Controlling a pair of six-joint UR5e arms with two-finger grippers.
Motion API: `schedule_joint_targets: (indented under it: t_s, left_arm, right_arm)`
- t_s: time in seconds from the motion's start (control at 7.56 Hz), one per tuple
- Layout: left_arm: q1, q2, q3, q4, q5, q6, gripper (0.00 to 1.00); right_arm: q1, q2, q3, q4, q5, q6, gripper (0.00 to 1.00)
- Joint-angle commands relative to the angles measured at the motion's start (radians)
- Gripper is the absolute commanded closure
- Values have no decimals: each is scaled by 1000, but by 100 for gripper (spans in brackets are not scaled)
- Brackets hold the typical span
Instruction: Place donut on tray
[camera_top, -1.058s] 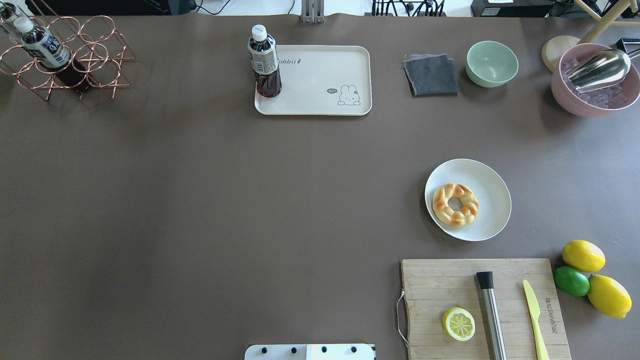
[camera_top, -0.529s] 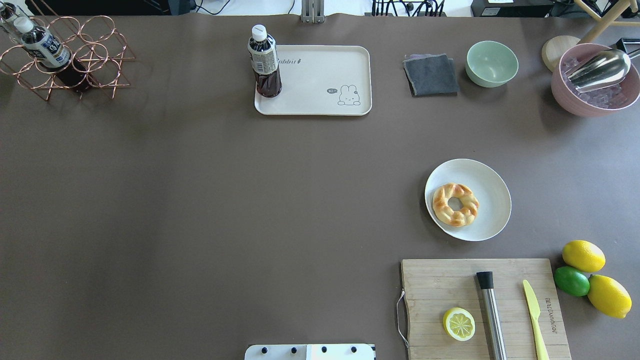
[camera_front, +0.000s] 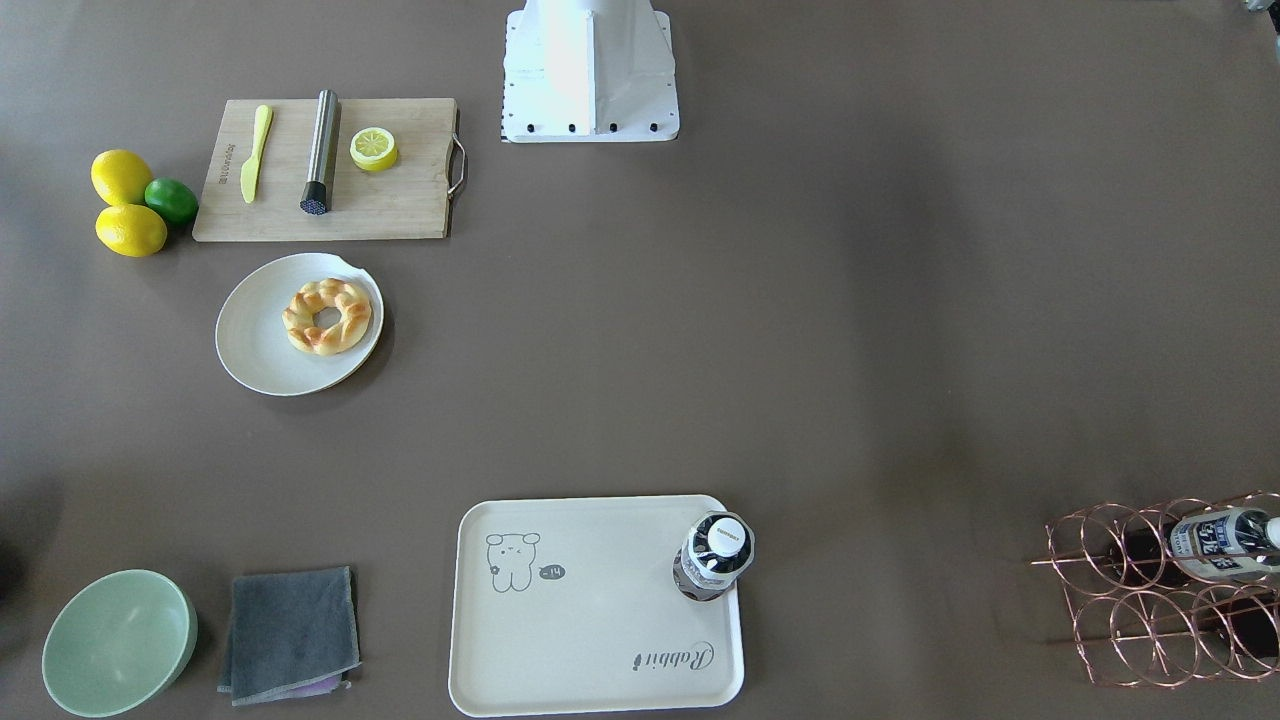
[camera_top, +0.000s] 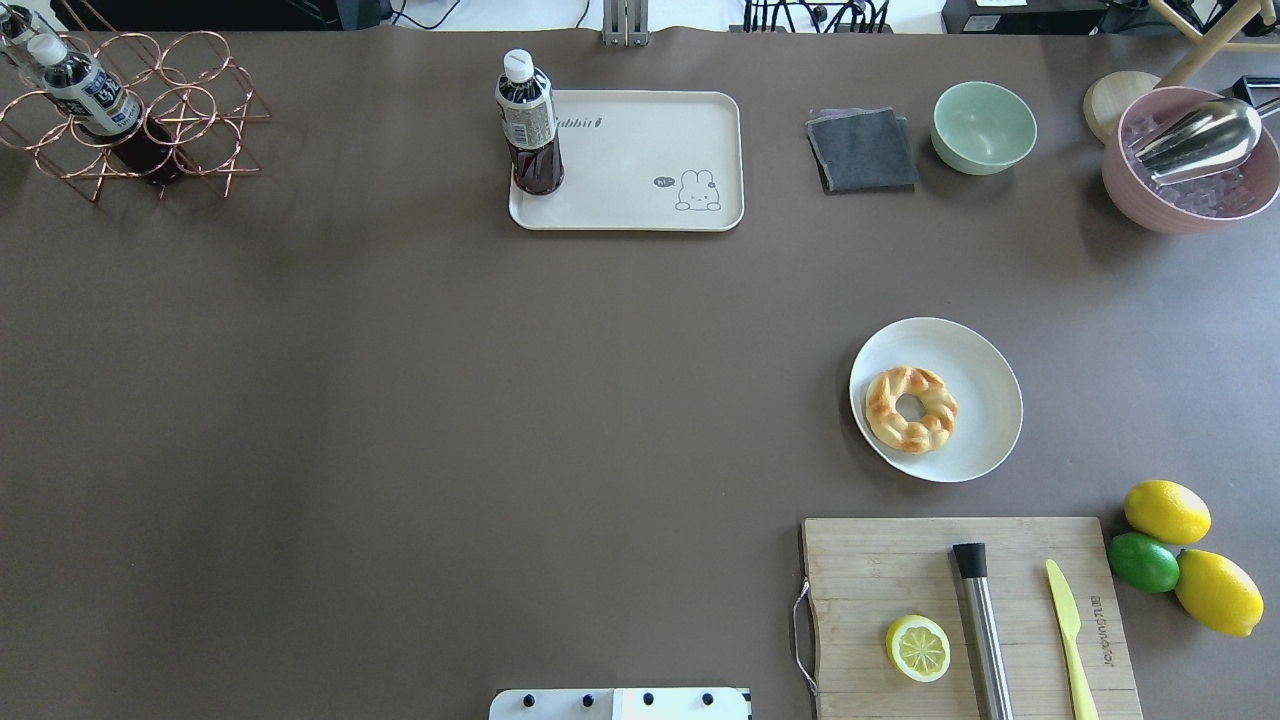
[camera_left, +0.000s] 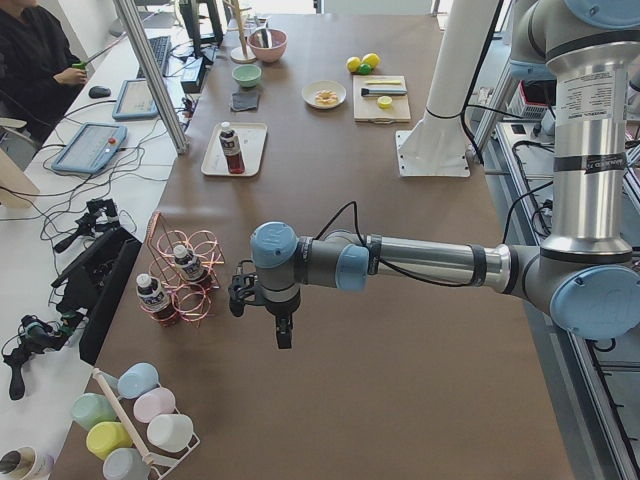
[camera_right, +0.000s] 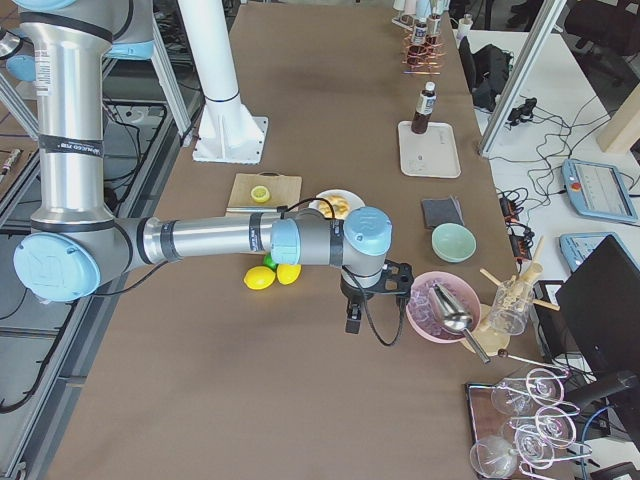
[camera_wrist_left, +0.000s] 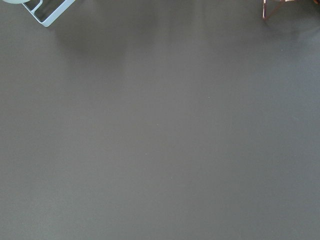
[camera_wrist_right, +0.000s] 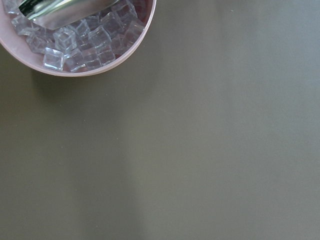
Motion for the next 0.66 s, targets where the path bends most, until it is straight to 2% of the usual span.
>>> schedule_joint_targets:
  t_s: [0.0, 0.53]
  left_arm:
    - [0, -1, 2, 0, -3, -3, 2]
    - [0, -1, 2, 0, -2, -1, 2]
  right_arm:
    - [-1, 1, 5, 1, 9, 0, 0]
    - [-1, -1, 2, -1, 9, -72, 0]
